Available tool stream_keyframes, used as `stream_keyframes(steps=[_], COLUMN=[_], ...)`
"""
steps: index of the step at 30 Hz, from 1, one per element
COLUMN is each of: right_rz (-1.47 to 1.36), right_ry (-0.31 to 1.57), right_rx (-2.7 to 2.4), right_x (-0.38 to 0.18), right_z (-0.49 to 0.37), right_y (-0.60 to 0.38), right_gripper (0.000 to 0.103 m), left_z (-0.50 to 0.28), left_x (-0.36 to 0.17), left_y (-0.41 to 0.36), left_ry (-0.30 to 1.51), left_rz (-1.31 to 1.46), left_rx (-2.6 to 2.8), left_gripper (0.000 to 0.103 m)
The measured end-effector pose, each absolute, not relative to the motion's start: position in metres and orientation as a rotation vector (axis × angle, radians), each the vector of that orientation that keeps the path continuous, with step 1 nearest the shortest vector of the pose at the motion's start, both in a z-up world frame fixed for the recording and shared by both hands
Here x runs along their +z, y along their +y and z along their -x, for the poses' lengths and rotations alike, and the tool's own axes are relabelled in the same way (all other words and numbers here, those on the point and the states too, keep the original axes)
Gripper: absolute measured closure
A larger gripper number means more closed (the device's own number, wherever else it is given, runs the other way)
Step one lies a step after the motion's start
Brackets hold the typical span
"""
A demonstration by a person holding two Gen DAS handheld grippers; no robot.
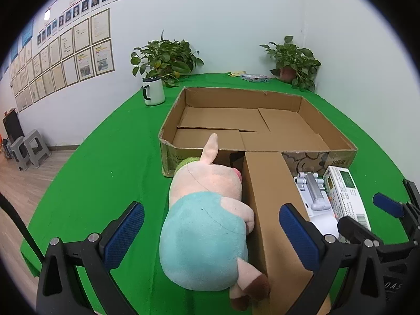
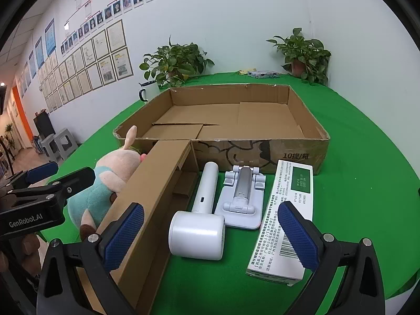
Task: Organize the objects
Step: 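Move the right gripper toward the plush pig beside the cardboard insert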
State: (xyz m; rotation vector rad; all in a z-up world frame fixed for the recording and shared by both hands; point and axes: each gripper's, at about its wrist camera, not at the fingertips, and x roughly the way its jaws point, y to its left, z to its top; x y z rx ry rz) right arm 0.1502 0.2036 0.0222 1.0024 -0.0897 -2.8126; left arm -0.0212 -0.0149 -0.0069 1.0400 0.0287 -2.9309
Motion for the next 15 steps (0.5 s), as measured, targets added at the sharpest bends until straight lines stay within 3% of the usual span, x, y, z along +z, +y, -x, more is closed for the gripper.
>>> stream_keyframes(steps=[15], right_rz=[-1.043], right_ry=[-0.170], right_rx=[-2.861], right_x=[0.046], right_z=[-0.150], right_y=[0.190], right_gripper=[0.001], left_z=[0.035], left_x=[-0.001], left_y=[-0.030], left_ry=[0.085], left_rz=[-1.132], left_rx=[-3.083], left_gripper=[0.001])
